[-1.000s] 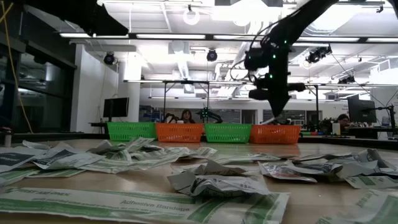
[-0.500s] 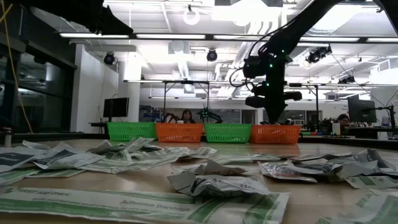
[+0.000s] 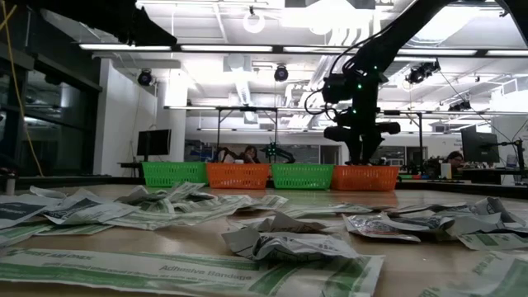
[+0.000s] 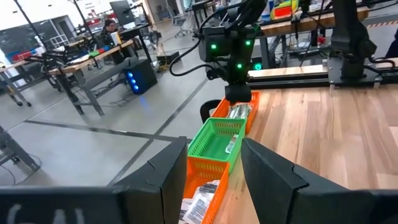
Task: Pick & Place First Aid Supplies
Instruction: Put the orange ointment pack in the right green bin
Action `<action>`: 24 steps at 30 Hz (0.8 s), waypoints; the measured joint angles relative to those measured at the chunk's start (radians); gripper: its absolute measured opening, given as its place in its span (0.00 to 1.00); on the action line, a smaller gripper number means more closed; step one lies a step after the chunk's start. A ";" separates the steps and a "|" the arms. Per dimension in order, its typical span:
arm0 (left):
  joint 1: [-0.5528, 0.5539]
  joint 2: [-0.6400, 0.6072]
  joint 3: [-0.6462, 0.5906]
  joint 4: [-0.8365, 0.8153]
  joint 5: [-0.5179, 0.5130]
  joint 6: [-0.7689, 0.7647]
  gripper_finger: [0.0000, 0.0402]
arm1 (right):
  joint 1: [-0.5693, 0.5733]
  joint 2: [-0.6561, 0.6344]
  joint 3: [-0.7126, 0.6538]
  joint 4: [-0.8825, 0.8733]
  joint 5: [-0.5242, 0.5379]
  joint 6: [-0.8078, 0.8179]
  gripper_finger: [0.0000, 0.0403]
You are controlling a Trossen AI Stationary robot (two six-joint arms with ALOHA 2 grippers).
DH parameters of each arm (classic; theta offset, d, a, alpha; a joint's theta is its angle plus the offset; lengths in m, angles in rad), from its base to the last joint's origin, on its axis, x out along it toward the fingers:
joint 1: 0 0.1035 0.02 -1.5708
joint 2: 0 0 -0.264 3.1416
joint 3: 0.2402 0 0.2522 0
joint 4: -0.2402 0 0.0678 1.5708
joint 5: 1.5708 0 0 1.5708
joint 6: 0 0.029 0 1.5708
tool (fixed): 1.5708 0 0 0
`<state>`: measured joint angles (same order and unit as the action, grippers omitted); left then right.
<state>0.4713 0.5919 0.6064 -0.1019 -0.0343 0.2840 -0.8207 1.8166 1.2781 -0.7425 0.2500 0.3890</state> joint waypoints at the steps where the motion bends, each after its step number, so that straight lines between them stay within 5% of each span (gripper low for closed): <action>1: 0.000 0.000 0.000 0.000 0.002 0.000 0.37 | 0.000 -0.004 0.000 0.000 -0.009 0.002 0.33; 9: 0.000 0.000 0.000 -0.002 0.049 0.000 0.37 | 0.024 -0.087 0.000 -0.024 -0.120 0.018 0.36; 24: 0.000 0.000 0.000 -0.007 0.088 0.027 0.37 | 0.228 -0.170 0.000 -0.032 -0.411 -0.289 0.37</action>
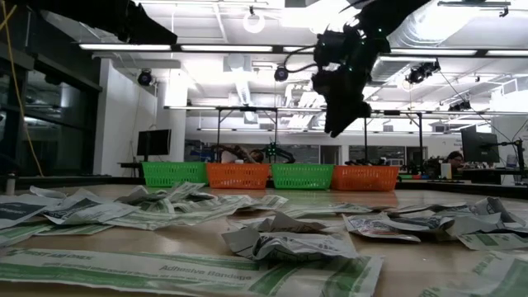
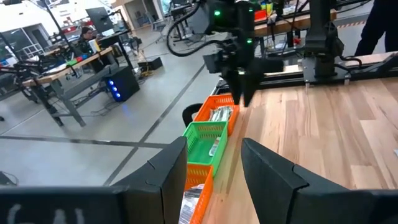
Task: Pick & Place First Aid Supplies
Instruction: Put the orange ointment pack in the right green bin
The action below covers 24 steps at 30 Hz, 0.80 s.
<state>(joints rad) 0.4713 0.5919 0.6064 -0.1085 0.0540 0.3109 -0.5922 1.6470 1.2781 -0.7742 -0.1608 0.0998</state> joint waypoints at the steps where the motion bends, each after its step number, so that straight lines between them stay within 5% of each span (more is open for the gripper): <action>1: 0.000 0.000 0.000 0.000 0.000 -0.001 0.37 | 0.020 0.000 0.000 0.000 -0.005 -0.017 0.37; 24: 0.000 0.000 0.000 -0.037 0.022 -0.113 0.37 | 0.451 0.008 -0.025 -0.068 0.022 -0.172 0.34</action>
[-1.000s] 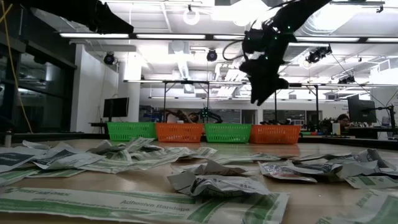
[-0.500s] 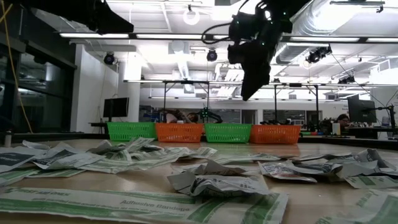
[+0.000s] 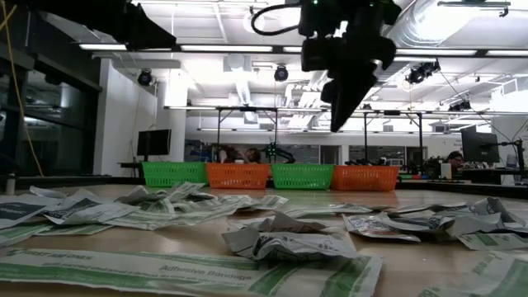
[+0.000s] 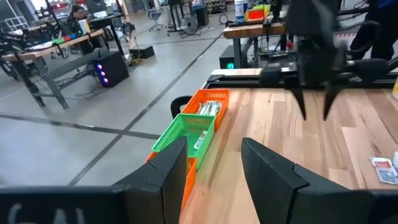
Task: Pick & Place First Aid Supplies
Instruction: Put the orange ointment pack in the right green bin
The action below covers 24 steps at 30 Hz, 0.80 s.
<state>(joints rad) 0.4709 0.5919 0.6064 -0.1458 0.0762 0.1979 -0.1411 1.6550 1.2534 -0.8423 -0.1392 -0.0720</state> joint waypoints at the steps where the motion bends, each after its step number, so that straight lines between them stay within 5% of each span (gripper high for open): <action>1: 0.000 0.000 0.000 -0.007 0.001 -0.009 0.37 | 0.019 0.000 -0.012 0.001 0.004 0.020 0.34; 13: 0.000 0.000 0.000 -0.058 0.068 -0.025 0.37 | 0.266 0.001 -0.193 0.164 0.028 0.242 0.34; 24: 0.000 0.000 0.000 -0.097 0.075 0.005 0.37 | 0.407 0.001 -0.312 0.425 0.196 0.280 0.34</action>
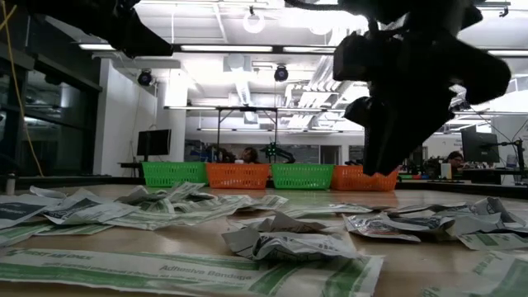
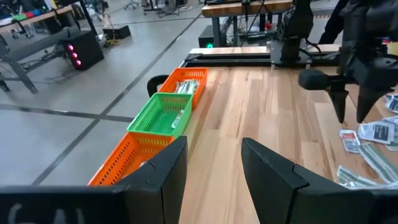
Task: Pick & Place First Aid Supplies
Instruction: Put the orange ointment pack in the right green bin
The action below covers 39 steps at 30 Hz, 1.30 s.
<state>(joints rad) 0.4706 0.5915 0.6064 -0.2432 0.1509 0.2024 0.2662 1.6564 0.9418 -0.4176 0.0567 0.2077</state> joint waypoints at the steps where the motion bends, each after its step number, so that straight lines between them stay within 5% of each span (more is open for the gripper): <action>1: 0.000 0.000 0.000 0.000 0.000 0.001 0.37 | 0.005 0.000 -0.008 0.009 0.017 0.013 0.34; 20: 0.000 0.000 0.000 0.000 0.015 0.010 0.37 | 0.013 0.003 -0.062 0.075 0.077 0.074 0.34; 39: 0.000 0.000 0.000 0.001 0.015 0.010 0.37 | 0.046 0.147 -0.053 0.102 0.081 0.126 0.34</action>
<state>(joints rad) 0.4708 0.5917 0.6064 -0.2424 0.1655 0.2119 0.3122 1.8037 0.8884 -0.3161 0.1373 0.3336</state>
